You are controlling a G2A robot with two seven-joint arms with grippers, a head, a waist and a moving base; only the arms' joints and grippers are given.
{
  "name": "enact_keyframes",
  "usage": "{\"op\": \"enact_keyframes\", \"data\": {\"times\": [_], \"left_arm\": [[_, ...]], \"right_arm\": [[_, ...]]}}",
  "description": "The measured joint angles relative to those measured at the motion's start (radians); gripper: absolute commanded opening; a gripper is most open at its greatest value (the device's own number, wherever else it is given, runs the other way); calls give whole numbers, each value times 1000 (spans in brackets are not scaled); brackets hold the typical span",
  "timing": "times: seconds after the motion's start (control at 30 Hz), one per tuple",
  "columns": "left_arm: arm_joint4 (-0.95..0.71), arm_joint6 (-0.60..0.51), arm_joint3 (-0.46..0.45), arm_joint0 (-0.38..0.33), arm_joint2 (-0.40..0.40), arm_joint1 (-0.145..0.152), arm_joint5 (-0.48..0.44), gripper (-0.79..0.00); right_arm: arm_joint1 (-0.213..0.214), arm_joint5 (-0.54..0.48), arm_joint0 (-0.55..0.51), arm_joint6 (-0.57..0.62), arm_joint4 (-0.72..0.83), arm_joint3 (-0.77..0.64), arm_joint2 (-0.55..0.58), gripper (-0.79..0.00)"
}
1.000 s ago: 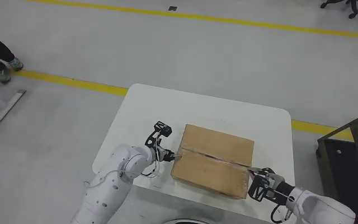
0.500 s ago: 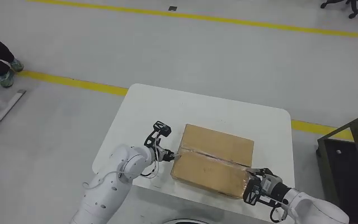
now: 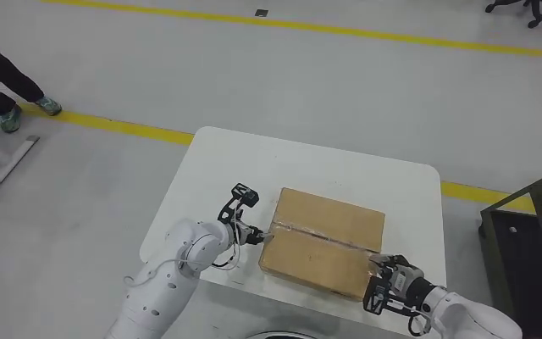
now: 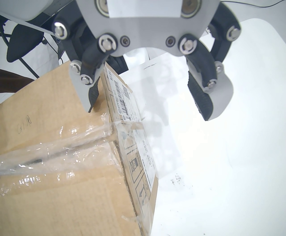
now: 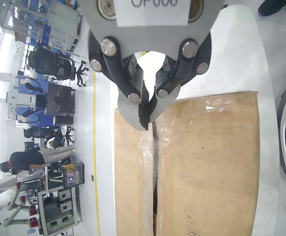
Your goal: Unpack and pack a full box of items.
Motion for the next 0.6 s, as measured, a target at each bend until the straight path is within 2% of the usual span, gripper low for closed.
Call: {"op": "enact_keyframes", "data": {"times": [0.33, 0.6], "left_arm": [[-7, 3, 7, -4, 3, 2, -1, 0], [-11, 8, 15, -11, 8, 3, -5, 0]], "right_arm": [[-5, 99, -8, -31, 2, -72, 37, -785], [3, 169, -16, -114, -287, -44, -20, -785]]}}
